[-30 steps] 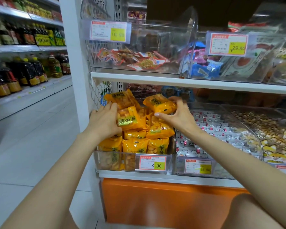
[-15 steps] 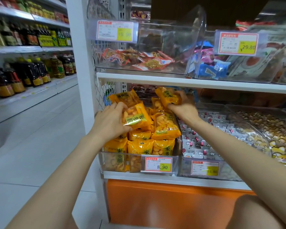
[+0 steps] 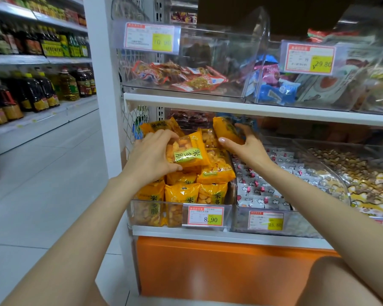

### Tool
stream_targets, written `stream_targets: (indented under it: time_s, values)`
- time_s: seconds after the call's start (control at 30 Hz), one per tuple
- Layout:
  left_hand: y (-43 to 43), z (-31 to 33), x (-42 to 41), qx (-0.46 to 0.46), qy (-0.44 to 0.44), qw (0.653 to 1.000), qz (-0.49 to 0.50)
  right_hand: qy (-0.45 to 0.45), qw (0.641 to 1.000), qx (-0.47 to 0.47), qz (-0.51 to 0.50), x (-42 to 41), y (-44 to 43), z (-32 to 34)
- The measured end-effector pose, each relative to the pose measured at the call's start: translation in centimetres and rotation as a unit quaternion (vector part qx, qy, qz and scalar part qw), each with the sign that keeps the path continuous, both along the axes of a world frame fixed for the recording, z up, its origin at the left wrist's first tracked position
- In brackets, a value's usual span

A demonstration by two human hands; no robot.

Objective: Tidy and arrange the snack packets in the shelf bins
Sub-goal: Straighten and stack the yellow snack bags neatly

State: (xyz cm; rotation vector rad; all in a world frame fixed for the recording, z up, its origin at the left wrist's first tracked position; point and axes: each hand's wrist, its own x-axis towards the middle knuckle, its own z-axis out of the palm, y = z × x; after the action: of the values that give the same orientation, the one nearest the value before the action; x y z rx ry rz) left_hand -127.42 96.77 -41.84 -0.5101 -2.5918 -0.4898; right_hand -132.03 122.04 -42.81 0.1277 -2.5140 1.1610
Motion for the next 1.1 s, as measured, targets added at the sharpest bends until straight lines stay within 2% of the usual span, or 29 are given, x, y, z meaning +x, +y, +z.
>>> stream_targets:
  time_s: [0.13,0.33,0.47,0.57,0.63,0.7,0.73,0.9,1.0,1.1]
  values:
    - [0.1,0.0,0.0,-0.009,0.012,1.0,-0.015,0.013,1.0,-0.013,0.013,0.3,0.2,0.3]
    - [0.4,-0.4,-0.1,-0.013,0.009,1.0,-0.022,-0.043,0.997,0.016,0.059,0.7,0.7,-0.5]
    - [0.7,-0.3,-0.2,-0.002,0.014,1.0,-0.024,-0.007,1.0,0.005,0.023,0.8,1.3,-0.3]
    - [1.0,-0.3,-0.4,0.01,0.017,1.0,-0.019,-0.067,0.996,0.052,0.014,0.0,2.1,-0.5]
    - [1.3,-0.4,-0.5,0.024,0.012,1.0,-0.011,-0.096,0.985,0.143,0.017,-0.9,2.5,-1.3]
    - [1.5,-0.5,-0.5,0.04,0.004,0.999,0.002,-0.066,0.975,0.21,-0.008,-1.9,2.6,-2.1]
    - [1.5,-0.6,-0.6,0.048,0.001,0.999,0.01,-0.042,0.977,0.209,-0.021,-2.2,2.5,-2.2]
    - [0.9,-0.8,-1.0,0.051,0.001,0.997,0.063,0.093,0.99,0.086,-0.055,-2.4,2.0,-1.6]
    - [0.7,-0.9,-1.1,0.047,0.002,0.995,0.086,0.138,0.989,0.045,-0.011,-1.3,1.3,-0.7]
    - [0.8,-0.9,-1.2,0.056,0.002,0.993,0.1,0.132,0.976,0.162,0.058,-0.2,0.3,-0.2]
